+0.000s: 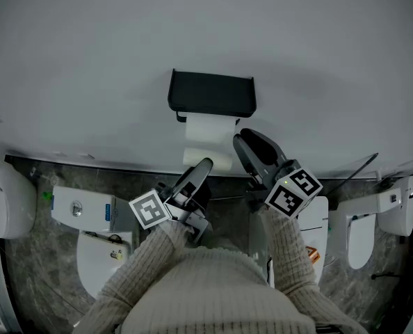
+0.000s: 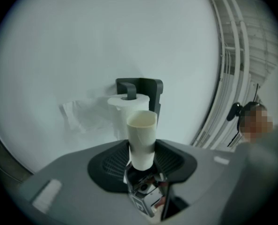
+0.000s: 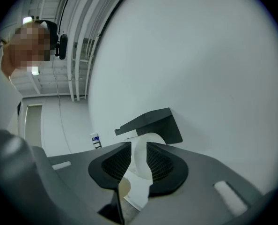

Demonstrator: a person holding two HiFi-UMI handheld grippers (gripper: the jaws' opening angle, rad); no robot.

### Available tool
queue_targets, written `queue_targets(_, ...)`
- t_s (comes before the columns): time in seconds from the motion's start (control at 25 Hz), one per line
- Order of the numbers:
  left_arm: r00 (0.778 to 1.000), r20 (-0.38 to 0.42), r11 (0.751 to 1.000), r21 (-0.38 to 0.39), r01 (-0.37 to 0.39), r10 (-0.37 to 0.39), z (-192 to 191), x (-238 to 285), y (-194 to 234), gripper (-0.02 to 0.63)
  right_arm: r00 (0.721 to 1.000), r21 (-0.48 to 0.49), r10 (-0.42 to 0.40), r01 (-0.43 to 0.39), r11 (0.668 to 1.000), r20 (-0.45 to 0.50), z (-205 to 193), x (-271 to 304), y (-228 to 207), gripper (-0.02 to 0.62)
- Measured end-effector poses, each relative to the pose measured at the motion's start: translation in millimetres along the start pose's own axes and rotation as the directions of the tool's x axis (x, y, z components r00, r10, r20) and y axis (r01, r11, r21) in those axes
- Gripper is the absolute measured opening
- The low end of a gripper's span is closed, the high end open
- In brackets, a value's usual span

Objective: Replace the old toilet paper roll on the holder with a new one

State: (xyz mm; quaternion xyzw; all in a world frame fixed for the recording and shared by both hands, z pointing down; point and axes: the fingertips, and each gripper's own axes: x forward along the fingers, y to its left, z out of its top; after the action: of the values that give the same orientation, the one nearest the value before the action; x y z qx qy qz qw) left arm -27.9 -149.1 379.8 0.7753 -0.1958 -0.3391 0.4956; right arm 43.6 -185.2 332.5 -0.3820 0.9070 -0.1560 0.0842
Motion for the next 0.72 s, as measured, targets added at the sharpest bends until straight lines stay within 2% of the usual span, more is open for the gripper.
queue_targets(0.28,1.000,0.016,0.999,0.036,-0.023,0.022,3,-17,-3,0.172,0.999,0.011,-0.020,0.019,1.000,0.039,-5,-17,20,0.077)
queue_targets(0.72,0.997,0.045,0.995,0.070,-0.064,0.061,2,-51,-8,0.172,1.000,0.064,-0.029,0.029,0.998,-0.014,-47,-31,41,0.016)
